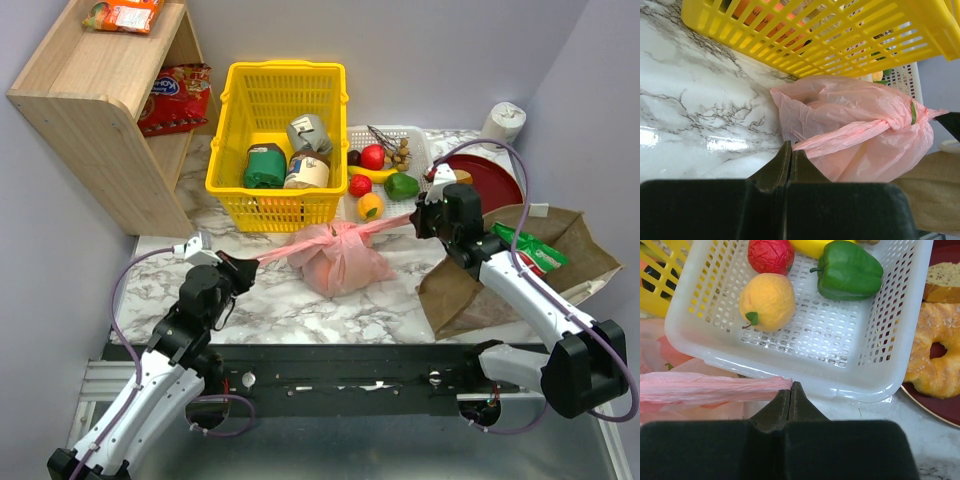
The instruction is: Place the mixed food into the grocery bags and tie them
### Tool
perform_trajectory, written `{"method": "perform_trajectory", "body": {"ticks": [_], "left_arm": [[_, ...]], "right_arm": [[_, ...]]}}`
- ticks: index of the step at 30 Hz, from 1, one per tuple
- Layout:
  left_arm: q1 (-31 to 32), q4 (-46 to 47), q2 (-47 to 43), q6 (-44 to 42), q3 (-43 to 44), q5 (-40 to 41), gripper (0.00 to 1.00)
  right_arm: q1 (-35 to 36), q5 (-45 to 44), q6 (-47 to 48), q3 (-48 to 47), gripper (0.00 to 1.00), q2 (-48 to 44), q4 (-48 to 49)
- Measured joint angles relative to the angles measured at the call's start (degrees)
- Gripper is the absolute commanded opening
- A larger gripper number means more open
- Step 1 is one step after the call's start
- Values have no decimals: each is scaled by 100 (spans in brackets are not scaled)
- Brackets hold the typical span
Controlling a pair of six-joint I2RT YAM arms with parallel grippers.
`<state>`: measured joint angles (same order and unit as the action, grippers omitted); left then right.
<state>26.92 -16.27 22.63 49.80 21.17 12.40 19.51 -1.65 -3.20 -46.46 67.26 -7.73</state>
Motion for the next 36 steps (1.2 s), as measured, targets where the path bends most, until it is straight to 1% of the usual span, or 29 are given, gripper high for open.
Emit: {"method": "perform_trajectory", "body": {"ticks": [7, 17, 25, 26, 27, 28, 29, 30, 31, 32, 33, 36], "left_arm": [[-114, -162, -223, 157, -31, -46, 0], [-184, -334, -308, 258, -37, -48, 0], [-267, -323, -269, 26, 2, -48, 0], [-273, -321, -190, -37, 52, -48, 15], [-273, -315, -129, -81, 96, -50, 28], [-278, -315, -22, -157, 177, -55, 43], [-286, -313, 66, -221, 249, -48, 65], [-323, -367, 149, -361, 328, 55, 73], [-389, -413, 197, -413, 393, 157, 83], [-461, -474, 243, -516, 470, 225, 96], [-492, -509, 264, -549, 533, 289, 99], [-511, -656, 306, -807, 780, 404, 99]], "right_arm": [[-164, 138, -146, 74, 1, 4, 83], [-352, 422, -245, 136, 1, 7, 151], [-424, 728, -271, 144, 1, -87, 162], [-450, 789, -271, 144, 9, -118, 162], [-479, 855, -271, 144, 23, -151, 162], [-505, 916, -267, 144, 36, -188, 162], [-535, 970, -245, 144, 56, -223, 157], [-597, 905, -221, 142, 65, -256, 160], [-708, 855, -195, 142, 70, -289, 155], [-807, 828, -136, 140, 78, -319, 153], [-883, 815, -105, 131, 82, -345, 140], [-944, 876, -22, 85, 89, -444, 81]]}}
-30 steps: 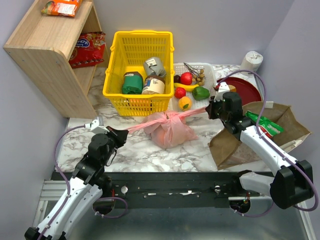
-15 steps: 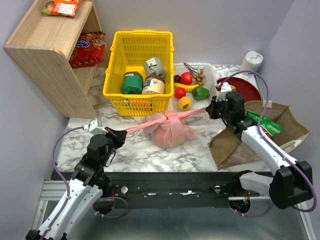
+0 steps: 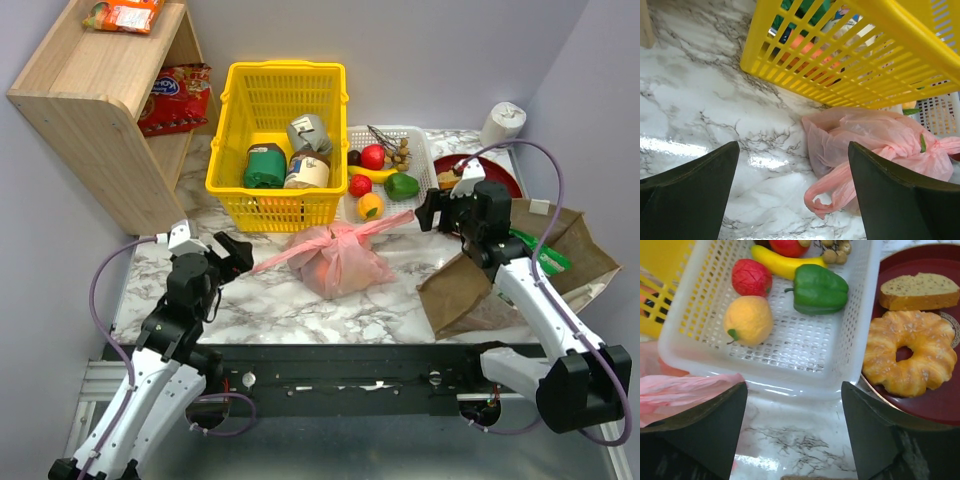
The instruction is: Place the mixed food into the grocery bags and tie them
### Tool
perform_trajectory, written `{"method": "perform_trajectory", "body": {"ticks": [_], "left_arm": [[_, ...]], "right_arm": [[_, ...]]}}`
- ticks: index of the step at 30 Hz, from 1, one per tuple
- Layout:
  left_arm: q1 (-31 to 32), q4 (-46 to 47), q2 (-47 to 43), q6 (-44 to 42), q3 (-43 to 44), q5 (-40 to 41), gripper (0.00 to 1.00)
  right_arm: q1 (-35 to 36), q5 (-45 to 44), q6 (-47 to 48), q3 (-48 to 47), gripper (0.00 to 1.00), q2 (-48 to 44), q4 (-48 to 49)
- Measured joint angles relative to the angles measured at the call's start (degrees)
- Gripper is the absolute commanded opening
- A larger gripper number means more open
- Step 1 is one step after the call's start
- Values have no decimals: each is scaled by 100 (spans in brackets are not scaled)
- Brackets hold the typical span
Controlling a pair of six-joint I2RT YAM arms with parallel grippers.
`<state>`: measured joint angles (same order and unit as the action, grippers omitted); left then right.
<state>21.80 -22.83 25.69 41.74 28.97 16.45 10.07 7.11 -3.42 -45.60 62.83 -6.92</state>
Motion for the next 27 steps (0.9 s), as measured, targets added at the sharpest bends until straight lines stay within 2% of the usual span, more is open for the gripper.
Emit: {"method": "perform_trajectory", "body": {"ticks": [3, 9, 15, 21, 27], "left_arm": [[0, -44, 2, -372, 262, 61, 99], [0, 70, 168, -973, 682, 66, 99], [-11, 542, 1154, -1521, 1300, -442, 99], [-210, 833, 2496, -2138, 2564, -1198, 99], [-299, 981, 2649, -2883, 2959, -1491, 99]], "right_arm": [[57, 190, 79, -103, 94, -125, -48], [461, 413, 328, -529, 98, -271, -192], [1963, 109, 837, -1154, 100, -179, -385], [3495, -597, 1147, -1727, 100, 750, -476], [4070, -1202, 1292, -1799, 100, 1982, -745]]}}
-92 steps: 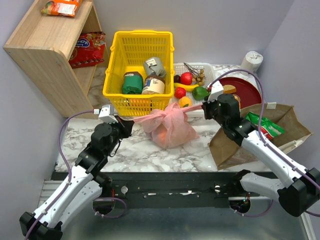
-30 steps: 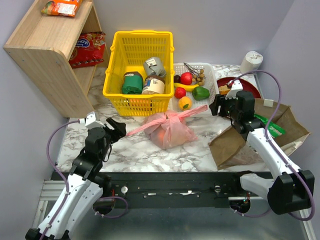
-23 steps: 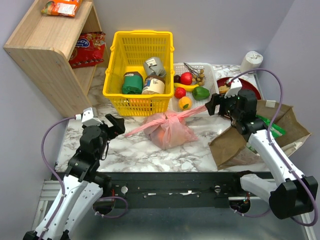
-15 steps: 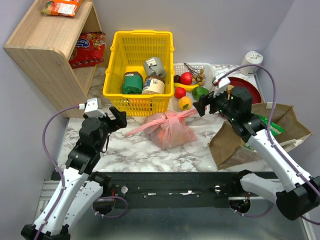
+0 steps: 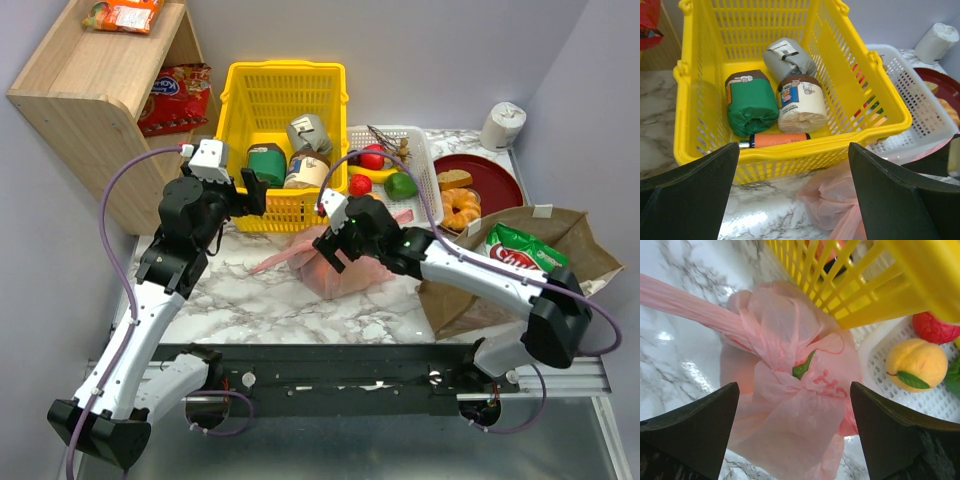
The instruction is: Place the mixed food into the grocery bags and tie them
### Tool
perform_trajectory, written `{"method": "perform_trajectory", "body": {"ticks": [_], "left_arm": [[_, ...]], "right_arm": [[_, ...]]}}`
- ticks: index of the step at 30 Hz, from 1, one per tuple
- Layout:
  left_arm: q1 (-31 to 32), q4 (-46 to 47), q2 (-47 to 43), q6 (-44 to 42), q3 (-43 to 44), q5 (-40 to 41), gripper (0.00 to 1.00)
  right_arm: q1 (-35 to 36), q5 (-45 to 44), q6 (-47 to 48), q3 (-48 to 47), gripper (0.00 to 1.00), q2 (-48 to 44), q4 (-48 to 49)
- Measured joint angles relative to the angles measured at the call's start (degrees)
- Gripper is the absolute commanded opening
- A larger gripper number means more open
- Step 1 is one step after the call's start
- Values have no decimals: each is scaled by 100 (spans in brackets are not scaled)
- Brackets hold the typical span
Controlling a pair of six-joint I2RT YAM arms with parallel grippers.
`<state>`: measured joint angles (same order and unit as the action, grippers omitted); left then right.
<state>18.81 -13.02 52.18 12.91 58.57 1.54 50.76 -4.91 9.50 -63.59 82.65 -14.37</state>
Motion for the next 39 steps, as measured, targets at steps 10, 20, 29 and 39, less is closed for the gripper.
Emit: {"method": "perform_trajectory", "body": {"ticks": [10, 20, 29, 39], "left_arm": [[-7, 11, -83, -518, -439, 234, 99], [-7, 28, -42, -520, -538, 232, 99], [-7, 48, -44, -522, -610, 256, 99], [-7, 55, -52, -518, -640, 260, 99]], "right_arm": [[181, -890, 398, -20, 95, 592, 50], [238, -745, 474, 654, 1, 396, 684], [754, -168, 378, 1021, 1, -2337, 413], [-1687, -1510, 197, -859, 1, -2455, -22]]}}
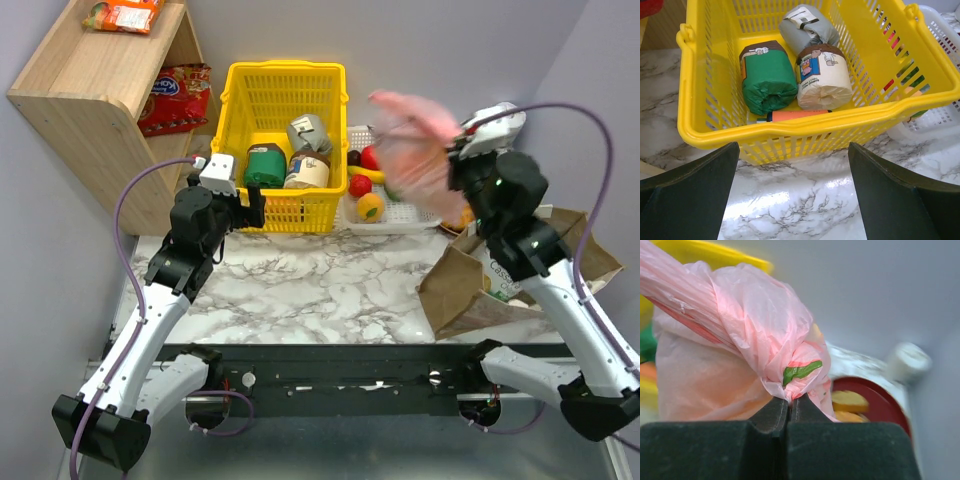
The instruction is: Place the mixed food into the grocery bags and tie them
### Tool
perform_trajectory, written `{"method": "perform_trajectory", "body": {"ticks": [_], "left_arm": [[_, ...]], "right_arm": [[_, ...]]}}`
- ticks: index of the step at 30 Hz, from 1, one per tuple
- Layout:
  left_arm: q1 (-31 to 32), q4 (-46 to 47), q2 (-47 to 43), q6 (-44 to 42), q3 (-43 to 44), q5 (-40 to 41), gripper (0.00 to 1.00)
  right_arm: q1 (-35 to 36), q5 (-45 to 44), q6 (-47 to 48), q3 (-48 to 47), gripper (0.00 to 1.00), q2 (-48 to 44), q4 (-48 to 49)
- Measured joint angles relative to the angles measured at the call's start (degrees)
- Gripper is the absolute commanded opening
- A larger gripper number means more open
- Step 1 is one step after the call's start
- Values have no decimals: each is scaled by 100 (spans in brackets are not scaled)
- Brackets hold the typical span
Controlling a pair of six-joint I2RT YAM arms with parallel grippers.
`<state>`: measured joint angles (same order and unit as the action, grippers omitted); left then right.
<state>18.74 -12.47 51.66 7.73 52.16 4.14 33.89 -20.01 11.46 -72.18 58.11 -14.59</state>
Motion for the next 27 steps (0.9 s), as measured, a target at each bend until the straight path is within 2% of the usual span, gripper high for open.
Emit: {"method": "perform_trajectory", "body": {"ticks": [3, 6, 8, 14, 19, 23, 26, 27], "left_arm": [[0, 22, -42, 2, -46, -2, 99], [0, 46, -55, 20, -57, -4, 99], [0, 52, -57, 42, -57, -7, 99], [0, 66, -79, 85, -57, -7, 99], [2, 79, -166, 166, -59, -7, 99], [57, 92, -308, 195, -74, -7, 99], [129, 129, -415, 197, -109, 7, 99], [173, 129, -452, 197, -116, 13, 99]], "right_arm": [[-1309, -365, -234, -229, 1, 131, -341], [-2041, -667, -393, -234, 1, -116, -614], [-2275, -1032, -433, -271, 1, -350, -745], [-2389, -2240, -437, -374, 1, -861, -916], [-2444, -2887, -365, -332, 1, -1108, -944], [-2463, -3108, -671, 284, 1, -1495, -1056], [-2463, -3093, -1340, 1082, 13, -1919, -1432], [-2463, -3064, -1585, 1338, 14, -2046, -1545]]}}
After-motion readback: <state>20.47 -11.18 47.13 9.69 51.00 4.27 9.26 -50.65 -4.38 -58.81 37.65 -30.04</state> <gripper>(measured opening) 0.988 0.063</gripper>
